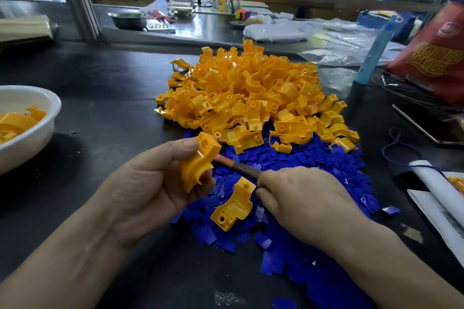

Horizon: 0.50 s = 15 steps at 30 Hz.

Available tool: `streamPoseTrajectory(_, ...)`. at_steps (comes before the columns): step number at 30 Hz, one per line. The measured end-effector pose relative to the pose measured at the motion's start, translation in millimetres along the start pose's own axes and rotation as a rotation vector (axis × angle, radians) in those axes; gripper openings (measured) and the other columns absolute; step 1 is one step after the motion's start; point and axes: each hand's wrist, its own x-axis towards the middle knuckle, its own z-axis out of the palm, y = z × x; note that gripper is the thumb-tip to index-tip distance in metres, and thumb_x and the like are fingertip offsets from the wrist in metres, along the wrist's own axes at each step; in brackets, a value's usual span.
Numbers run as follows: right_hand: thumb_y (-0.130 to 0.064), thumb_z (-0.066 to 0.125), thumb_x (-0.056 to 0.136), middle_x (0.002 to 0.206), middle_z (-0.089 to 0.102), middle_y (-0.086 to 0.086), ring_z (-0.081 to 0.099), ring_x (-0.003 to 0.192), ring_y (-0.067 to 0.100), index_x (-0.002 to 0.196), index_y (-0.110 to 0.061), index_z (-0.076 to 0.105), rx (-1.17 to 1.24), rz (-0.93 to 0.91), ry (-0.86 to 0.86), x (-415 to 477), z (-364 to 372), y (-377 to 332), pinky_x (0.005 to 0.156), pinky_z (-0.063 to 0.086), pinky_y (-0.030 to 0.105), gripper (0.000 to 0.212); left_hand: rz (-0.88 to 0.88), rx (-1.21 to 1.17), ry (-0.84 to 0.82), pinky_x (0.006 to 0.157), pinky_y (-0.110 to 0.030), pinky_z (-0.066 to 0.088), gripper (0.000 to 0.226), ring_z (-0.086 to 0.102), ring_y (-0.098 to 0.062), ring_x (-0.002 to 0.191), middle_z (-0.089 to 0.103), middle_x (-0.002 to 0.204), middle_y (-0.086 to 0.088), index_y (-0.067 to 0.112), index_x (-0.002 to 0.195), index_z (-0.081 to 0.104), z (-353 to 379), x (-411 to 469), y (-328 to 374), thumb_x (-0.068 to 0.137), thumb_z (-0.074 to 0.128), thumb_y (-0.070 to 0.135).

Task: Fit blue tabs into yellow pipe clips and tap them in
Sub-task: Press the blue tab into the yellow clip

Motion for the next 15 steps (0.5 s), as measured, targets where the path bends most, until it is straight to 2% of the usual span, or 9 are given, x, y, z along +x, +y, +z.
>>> streamPoseTrajectory(2,-0.048,0.032,0.097,0.079,0.057,-0.007,0.055,0.067,0.015,0.100,-0.031,0.053,0.027,0.004,0.083,1,1,1,0.056,0.043,0.031,0.027,0.004,-0.005,0.036,0.067,-0.036,0.060,0.038,0.066,-0.017,0.060,0.071,0.077,-0.010,0.002,0.102,0.073,1,-1,-1,0.067,0.070,0.016)
streamPoseTrajectory(5,-0.047,0.034,0.098,0.073,0.056,-0.007,0.053,0.064,0.012,0.098,-0.029,0.055,0.158,0.030,0.135,3,0,3,0.059,0.046,0.033,0.027,0.027,0.029,0.011,0.074,-0.037,0.058,0.031,0.069,-0.018,0.068,0.072,0.077,-0.008,0.008,0.095,0.079,-1,-1,0,0.066,0.070,0.014)
streamPoseTrajectory(9,-0.041,0.050,0.094,0.067,0.056,-0.007,0.052,0.057,0.008,0.098,-0.029,0.064,0.425,0.082,0.205,3,-3,5,0.053,0.047,0.028,0.018,0.051,0.216,-0.039,0.068,-0.033,0.060,0.044,0.070,-0.016,0.076,0.074,0.090,-0.004,0.020,0.102,0.078,-1,2,-2,0.059,0.075,0.023)
streamPoseTrajectory(12,-0.036,0.059,0.090,0.065,0.060,-0.006,0.057,0.055,0.011,0.093,-0.029,0.067,0.560,0.107,0.240,3,-3,7,0.052,0.051,0.031,0.011,0.075,0.323,0.019,0.073,-0.034,0.059,0.050,0.072,-0.018,0.080,0.076,0.101,-0.008,0.020,0.104,0.076,4,2,-9,0.055,0.082,0.016)
streamPoseTrajectory(15,-0.032,0.056,0.093,0.065,0.059,-0.008,0.058,0.063,0.008,0.093,-0.031,0.068,0.641,0.107,0.263,2,-3,8,0.058,0.049,0.026,0.012,0.151,0.387,0.159,0.056,-0.023,0.055,0.047,0.072,-0.014,0.070,0.077,0.091,-0.007,0.017,0.105,0.073,10,2,-15,0.059,0.075,0.022)
